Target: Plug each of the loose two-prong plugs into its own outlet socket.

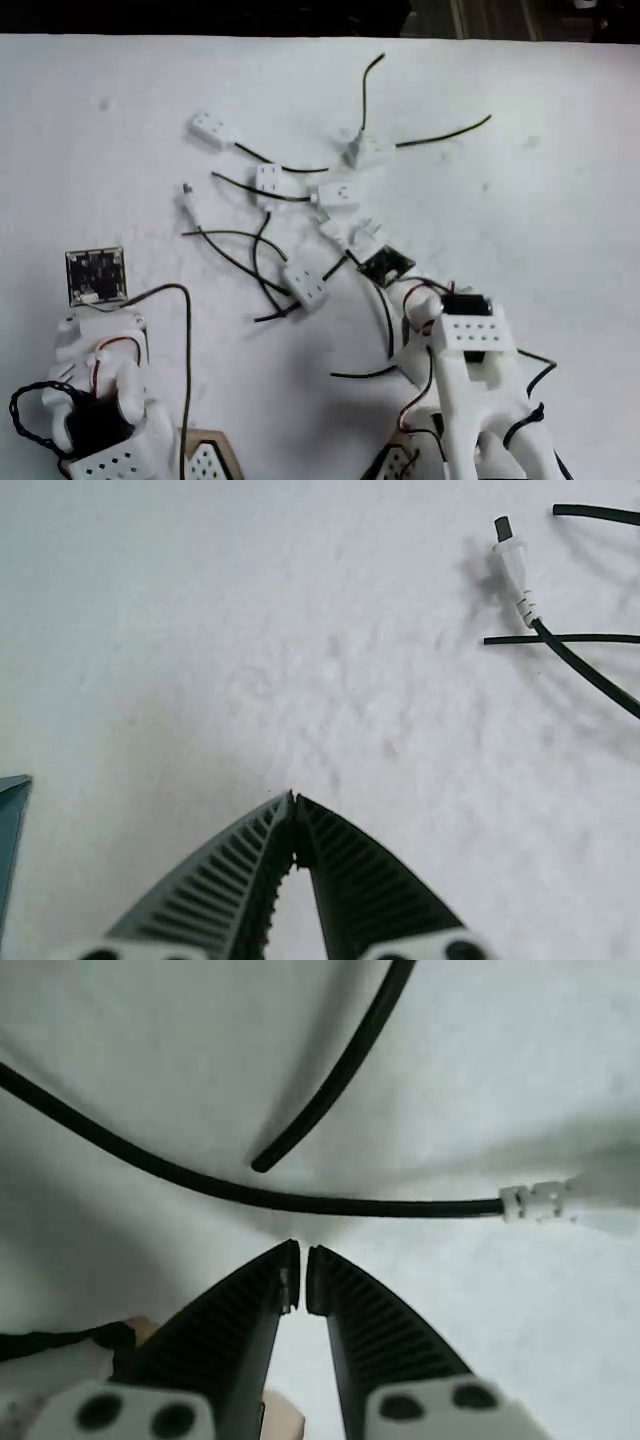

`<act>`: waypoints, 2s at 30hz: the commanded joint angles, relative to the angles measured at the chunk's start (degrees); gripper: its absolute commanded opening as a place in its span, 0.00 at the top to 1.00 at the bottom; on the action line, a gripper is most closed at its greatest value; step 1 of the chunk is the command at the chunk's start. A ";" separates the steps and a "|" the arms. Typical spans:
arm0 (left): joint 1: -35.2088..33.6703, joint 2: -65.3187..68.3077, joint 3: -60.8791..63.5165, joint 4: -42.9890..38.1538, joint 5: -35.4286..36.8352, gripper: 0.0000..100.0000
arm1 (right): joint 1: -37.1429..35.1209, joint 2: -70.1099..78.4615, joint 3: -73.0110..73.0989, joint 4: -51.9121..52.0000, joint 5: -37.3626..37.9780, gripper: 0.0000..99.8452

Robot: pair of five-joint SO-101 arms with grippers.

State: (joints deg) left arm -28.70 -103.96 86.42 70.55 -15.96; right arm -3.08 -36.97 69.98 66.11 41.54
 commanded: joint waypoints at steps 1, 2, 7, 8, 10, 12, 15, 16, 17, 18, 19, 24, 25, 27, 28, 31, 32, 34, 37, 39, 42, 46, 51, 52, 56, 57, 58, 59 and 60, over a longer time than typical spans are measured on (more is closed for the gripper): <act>0.66 -0.48 -0.35 -0.70 0.35 0.98 | -3.38 -0.66 1.85 -3.38 0.18 0.98; 0.66 -0.48 -0.35 -0.70 0.35 0.98 | -4.44 -0.66 2.20 -3.74 0.09 0.98; 0.66 -0.48 -0.35 -0.70 0.35 0.98 | -7.52 -0.66 2.37 -7.25 -0.97 0.98; 0.66 -0.48 -0.35 -0.70 0.35 0.98 | -7.87 -0.66 2.46 -8.66 -2.64 0.98; 0.66 -0.48 -0.35 -0.70 0.35 0.98 | -8.66 -0.66 2.46 -12.00 -6.24 0.98; 0.66 -0.48 -0.35 -0.70 0.35 0.98 | -9.80 -0.66 2.46 -15.16 -8.97 0.98; 0.66 -0.48 -0.35 -0.70 0.35 0.98 | -12.18 -0.66 2.46 -20.09 -11.96 0.98; 0.66 -0.48 -0.35 -0.70 0.35 0.98 | -12.88 -0.66 2.46 -22.11 -13.19 0.98; 0.66 -0.48 -0.35 -0.70 0.35 0.98 | -13.58 -0.66 2.46 -24.48 -14.51 0.98; 0.66 -0.48 -0.35 -0.70 0.35 0.98 | -14.29 -0.66 2.46 -26.77 -15.82 0.98; 0.66 -0.48 -0.35 -0.70 0.35 0.98 | -14.90 -0.66 2.46 -28.88 -16.88 0.98; 0.66 -0.48 -0.35 -0.70 0.35 0.98 | -16.40 -1.71 0.79 -32.48 -17.58 0.98; 0.66 -0.48 -0.35 -0.70 0.35 0.98 | -16.04 -2.15 -0.35 -31.34 -17.58 0.98; 0.66 -0.48 -0.35 -0.70 0.35 0.98 | -14.73 -3.91 -3.43 -26.24 -16.79 0.98; 0.66 -0.48 -0.35 -0.70 0.35 0.98 | -14.02 -4.79 -5.63 -22.90 -14.68 0.98; 0.66 -0.48 -0.35 -0.70 0.35 0.98 | -10.77 -6.20 -13.45 -12.00 -7.38 0.98; 0.66 -0.48 -0.35 -0.70 0.35 0.98 | -9.54 -6.02 -16.09 -9.01 -5.80 0.98; 0.66 -0.48 -0.35 -0.70 0.35 0.98 | -7.16 -4.62 -21.27 -4.18 -3.43 0.98; 0.66 -0.48 -0.35 -0.70 0.35 0.98 | -3.21 -0.22 -27.60 0.75 0.97 0.96; 0.66 -0.48 -0.35 -0.70 0.35 0.98 | -0.48 3.74 -30.51 3.12 5.01 0.90; 0.66 -0.48 -0.35 -0.70 0.35 0.98 | 2.95 9.71 -33.32 5.67 12.13 0.83; 0.66 -0.48 -0.35 -0.70 0.35 0.98 | 6.20 14.81 -33.41 5.85 23.12 0.82; 0.66 -0.48 -0.35 -0.79 0.35 0.98 | 7.25 16.84 -33.41 5.76 29.89 0.82; 0.66 -0.48 -0.35 -0.79 0.35 0.98 | 7.08 16.84 -33.41 5.76 30.51 0.82; 0.66 -0.48 -0.35 -0.79 0.35 0.98 | 4.88 17.36 -33.41 5.67 30.95 0.82; 0.66 -0.48 -0.35 -0.79 0.35 0.98 | 4.44 17.36 -33.41 5.67 30.95 0.82; 0.66 -0.48 -0.35 -0.79 0.35 0.98 | 4.09 17.36 -33.41 5.67 30.95 0.81; 0.66 -0.48 -0.35 -0.79 0.35 0.98 | 3.91 17.36 -33.41 5.41 30.95 0.80; 0.66 -0.48 -0.35 -0.79 0.35 0.98 | 3.47 17.45 -33.23 4.79 30.77 0.78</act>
State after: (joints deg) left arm -28.70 -103.96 86.42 70.55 -15.96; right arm 1.49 -19.56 38.86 71.65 71.96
